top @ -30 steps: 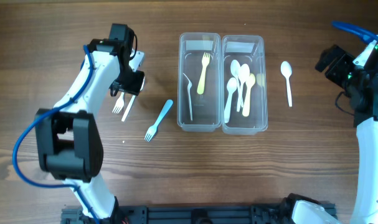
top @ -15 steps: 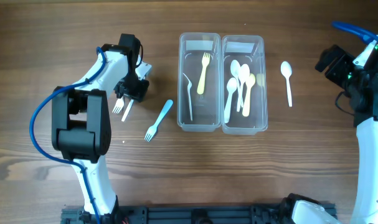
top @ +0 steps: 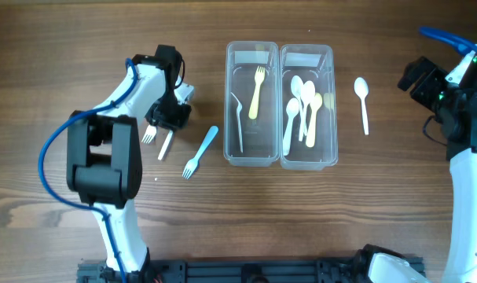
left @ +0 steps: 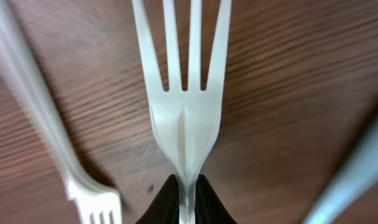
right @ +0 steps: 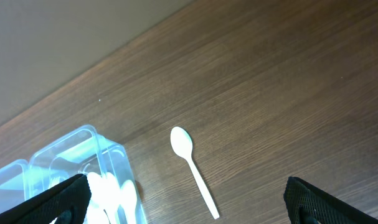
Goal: Pack container
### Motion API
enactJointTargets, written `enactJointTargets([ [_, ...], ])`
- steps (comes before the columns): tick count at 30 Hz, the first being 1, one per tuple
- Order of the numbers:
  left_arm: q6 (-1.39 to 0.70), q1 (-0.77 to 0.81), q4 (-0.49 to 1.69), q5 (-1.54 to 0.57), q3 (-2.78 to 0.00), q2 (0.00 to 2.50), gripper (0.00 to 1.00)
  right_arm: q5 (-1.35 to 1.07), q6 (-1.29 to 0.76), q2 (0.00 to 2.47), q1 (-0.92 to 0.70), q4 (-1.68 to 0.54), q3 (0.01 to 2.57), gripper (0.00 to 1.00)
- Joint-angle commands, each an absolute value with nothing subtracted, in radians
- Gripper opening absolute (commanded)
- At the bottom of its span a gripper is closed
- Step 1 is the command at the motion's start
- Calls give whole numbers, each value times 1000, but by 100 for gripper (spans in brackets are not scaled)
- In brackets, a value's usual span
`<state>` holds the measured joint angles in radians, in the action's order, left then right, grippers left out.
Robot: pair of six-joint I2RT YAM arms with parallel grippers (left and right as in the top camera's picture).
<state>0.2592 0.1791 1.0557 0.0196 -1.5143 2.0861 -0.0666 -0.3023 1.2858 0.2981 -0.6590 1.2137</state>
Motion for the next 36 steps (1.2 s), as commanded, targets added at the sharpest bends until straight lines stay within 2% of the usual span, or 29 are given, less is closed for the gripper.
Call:
enactJointTargets([
  [1, 165, 217, 1056, 3, -1596, 1890, 11, -56, -316, 1292, 301, -659, 1218, 100],
  [7, -38, 346, 1005, -79, -1603, 1703, 12, -56, -316, 1292, 301, -659, 1218, 100],
  [12, -174, 513, 896, -75, -1603, 1727, 14, -56, -315, 1292, 301, -659, 1218, 100],
  [16, -238, 562, 879, 70, -1603, 1753, 13, -56, -315, 1292, 301, -659, 1218, 100],
  [17, -244, 566, 880, 109, -1603, 1753, 15, -56, -316, 1292, 301, -659, 1218, 100],
  [19, -244, 555, 883, 135, -1603, 1750, 25, -56, -315, 1292, 301, -659, 1218, 100],
  [21, -239, 514, 894, 141, -1603, 1750, 24, -56, -315, 1292, 301, -659, 1218, 100],
  [23, -174, 473, 898, 140, -1603, 1750, 26, -56, -316, 1292, 301, -659, 1218, 100],
  [27, 179, 374, 910, 138, -1569, 1767, 33, -56, -316, 1292, 301, -659, 1218, 100],
  [30, 428, 314, 916, 21, -1507, 1828, 33, -56, -316, 1292, 301, -659, 1218, 100],
  [33, 570, 303, 883, -25, -1441, 1909, 34, -56, -316, 1292, 301, -659, 1218, 100],
  [36, 598, 306, 844, -25, -1423, 2022, 31, -56, -316, 1292, 301, -659, 1218, 100],
])
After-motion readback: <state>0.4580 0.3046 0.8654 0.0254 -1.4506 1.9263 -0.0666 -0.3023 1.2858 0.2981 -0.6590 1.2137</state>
